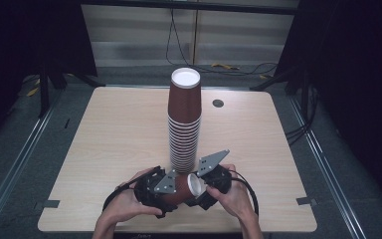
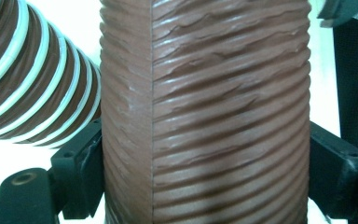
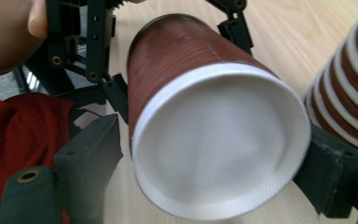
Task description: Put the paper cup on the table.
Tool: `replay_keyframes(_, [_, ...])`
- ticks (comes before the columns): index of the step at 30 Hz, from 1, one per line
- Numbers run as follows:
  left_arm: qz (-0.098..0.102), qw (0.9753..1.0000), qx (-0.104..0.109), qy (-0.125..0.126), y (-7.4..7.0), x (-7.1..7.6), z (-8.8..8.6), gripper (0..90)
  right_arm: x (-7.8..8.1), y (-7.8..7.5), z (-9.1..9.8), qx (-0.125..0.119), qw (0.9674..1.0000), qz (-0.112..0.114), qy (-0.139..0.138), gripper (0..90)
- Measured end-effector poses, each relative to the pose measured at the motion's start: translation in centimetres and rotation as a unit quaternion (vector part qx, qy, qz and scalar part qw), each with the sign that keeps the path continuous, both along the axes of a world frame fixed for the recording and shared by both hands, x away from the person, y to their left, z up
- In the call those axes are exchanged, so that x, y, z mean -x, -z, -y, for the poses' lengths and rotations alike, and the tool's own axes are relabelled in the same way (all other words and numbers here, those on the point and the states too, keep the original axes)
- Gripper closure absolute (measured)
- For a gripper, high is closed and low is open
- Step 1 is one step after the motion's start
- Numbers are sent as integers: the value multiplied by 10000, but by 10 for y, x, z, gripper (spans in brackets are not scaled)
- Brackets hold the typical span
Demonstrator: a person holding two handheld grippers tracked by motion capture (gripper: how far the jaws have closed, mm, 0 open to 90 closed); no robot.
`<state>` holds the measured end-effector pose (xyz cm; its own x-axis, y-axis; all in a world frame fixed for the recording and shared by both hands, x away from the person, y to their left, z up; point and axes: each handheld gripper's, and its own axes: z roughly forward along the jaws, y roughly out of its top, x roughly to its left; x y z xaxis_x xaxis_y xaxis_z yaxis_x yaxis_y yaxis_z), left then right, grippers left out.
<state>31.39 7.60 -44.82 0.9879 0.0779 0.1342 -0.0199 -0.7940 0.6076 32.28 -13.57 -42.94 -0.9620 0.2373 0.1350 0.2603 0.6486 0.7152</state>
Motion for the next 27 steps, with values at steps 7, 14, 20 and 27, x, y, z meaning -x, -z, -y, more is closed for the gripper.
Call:
replay_keyframes(7, [44,9999,-97,70,1,1,2,142,-2,0,-5,132,9999,-24,-93,159])
replay_keyframes(14, [21,9998,-150,115,2,2,4,142,-3,2,-6,247,9995,-147,-159,205])
replay_keyframes(20, [106,9991,-358,219,1,3,4,142,-3,4,-7,287,9992,-187,-222,198])
replay_keyframes(27, [106,9986,-416,304,-2,0,3,140,-4,4,-9,354,9989,-217,-223,214])
